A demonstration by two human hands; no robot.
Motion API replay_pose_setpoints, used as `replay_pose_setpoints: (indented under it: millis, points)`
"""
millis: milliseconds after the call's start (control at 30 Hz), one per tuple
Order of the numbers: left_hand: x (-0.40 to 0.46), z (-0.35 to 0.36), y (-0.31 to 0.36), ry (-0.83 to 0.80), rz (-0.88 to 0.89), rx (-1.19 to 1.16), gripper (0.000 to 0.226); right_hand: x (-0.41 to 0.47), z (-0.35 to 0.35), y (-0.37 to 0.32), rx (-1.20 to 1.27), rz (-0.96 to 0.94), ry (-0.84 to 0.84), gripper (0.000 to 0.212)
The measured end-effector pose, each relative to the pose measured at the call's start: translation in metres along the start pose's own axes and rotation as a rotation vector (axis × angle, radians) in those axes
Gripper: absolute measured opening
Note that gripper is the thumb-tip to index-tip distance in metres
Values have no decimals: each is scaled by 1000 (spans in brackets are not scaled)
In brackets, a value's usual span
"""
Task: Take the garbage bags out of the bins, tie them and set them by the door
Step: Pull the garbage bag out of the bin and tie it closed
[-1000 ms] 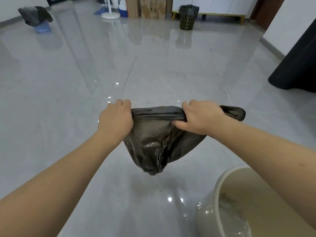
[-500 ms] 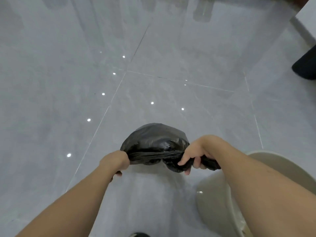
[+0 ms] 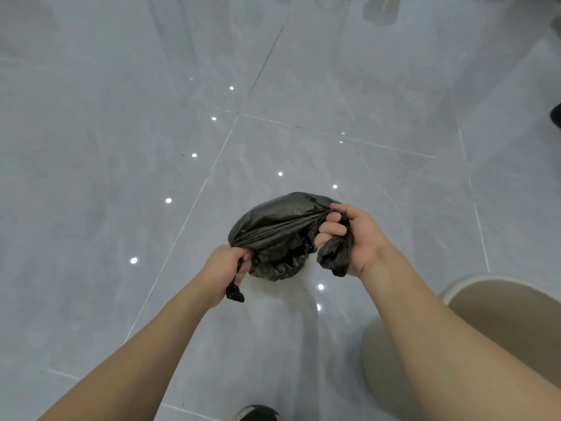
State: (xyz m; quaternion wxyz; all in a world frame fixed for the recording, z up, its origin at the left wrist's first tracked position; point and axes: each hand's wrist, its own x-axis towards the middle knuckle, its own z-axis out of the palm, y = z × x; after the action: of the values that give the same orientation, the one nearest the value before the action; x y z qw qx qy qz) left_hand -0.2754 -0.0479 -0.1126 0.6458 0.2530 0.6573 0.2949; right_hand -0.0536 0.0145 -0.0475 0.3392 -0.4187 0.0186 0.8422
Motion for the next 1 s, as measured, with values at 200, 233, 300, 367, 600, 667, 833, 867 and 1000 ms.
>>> replay_pose_setpoints:
  millis: [200, 233, 300, 367, 600, 667, 833, 867, 1000]
  points:
    - [-2, -1, -24, 325, 289, 1250, 18, 10, 7, 6, 97, -164, 128, 34]
    - [-3, 5, -24, 302, 306, 1337, 18, 11, 9, 6, 87, -204, 143, 26]
    - [-7, 16, -24, 203, 333, 1533, 19, 11, 16, 5, 33, -256, 125, 12]
    - [-17, 27, -20, 69, 389, 1654, 18, 15, 19, 2, -101, -282, 126, 11]
    - [-54, 51, 6, -115, 843, 1679, 21, 17, 34, -24, -355, -513, 162, 19]
    - [-55, 53, 13, -98, 928, 1682, 20, 12, 35, -36, -411, -545, 128, 20]
    - [-56, 63, 26, -20, 848, 1738, 20, 3, 25, -20, -883, -320, 91, 18]
    - [-57, 63, 28, 9, 816, 1744, 22, 3, 21, -13, -975, -264, 92, 19]
    - [-59, 44, 32, 13, 670, 1717, 23, 9, 8, 7, -1217, -147, 106, 22]
